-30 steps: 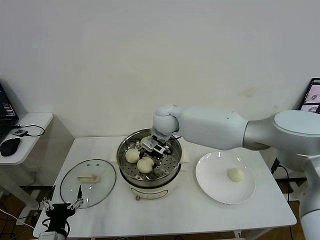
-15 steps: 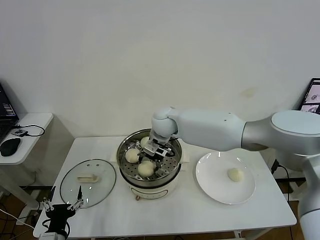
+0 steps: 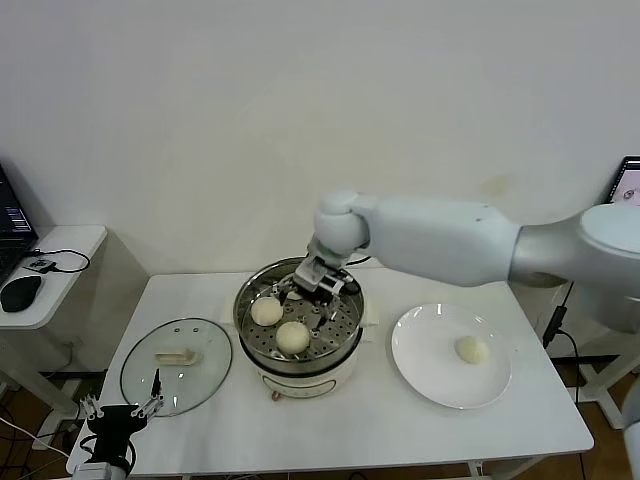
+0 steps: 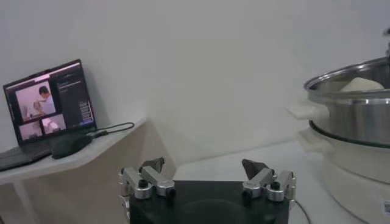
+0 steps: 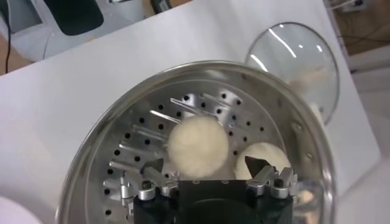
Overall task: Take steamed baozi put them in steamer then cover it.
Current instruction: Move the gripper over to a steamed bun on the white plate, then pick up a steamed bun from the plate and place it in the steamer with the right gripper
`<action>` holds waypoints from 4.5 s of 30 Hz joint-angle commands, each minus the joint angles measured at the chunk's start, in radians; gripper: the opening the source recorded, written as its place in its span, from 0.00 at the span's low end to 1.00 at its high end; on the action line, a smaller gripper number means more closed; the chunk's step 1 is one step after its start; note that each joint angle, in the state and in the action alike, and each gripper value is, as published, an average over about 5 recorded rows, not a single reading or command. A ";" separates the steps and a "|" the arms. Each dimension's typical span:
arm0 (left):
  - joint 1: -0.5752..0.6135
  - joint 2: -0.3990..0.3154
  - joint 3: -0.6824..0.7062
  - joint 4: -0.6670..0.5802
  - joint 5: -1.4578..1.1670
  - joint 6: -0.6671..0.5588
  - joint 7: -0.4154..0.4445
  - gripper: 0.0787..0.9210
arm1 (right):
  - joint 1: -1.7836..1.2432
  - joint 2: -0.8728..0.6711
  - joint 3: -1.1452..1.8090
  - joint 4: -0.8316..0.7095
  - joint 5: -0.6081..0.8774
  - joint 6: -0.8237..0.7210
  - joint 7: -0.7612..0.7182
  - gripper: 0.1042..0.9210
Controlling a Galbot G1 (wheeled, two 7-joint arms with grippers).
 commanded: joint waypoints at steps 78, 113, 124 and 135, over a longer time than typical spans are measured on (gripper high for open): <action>-0.015 0.042 -0.019 0.074 -0.158 -0.065 0.010 0.88 | -0.757 -0.515 0.661 -0.185 -0.472 -0.270 0.056 0.80; -0.028 0.042 -0.024 0.065 -0.155 -0.069 -0.008 0.88 | 0.230 -0.487 -0.052 0.284 0.243 -0.537 0.103 0.64; -0.029 0.026 -0.034 0.062 -0.144 -0.073 -0.014 0.88 | 0.119 -0.146 -0.027 0.142 0.464 -0.752 0.293 0.65; -0.034 0.024 -0.049 0.069 -0.146 -0.076 -0.015 0.88 | -0.039 0.022 -0.011 -0.032 0.451 -0.836 0.354 0.65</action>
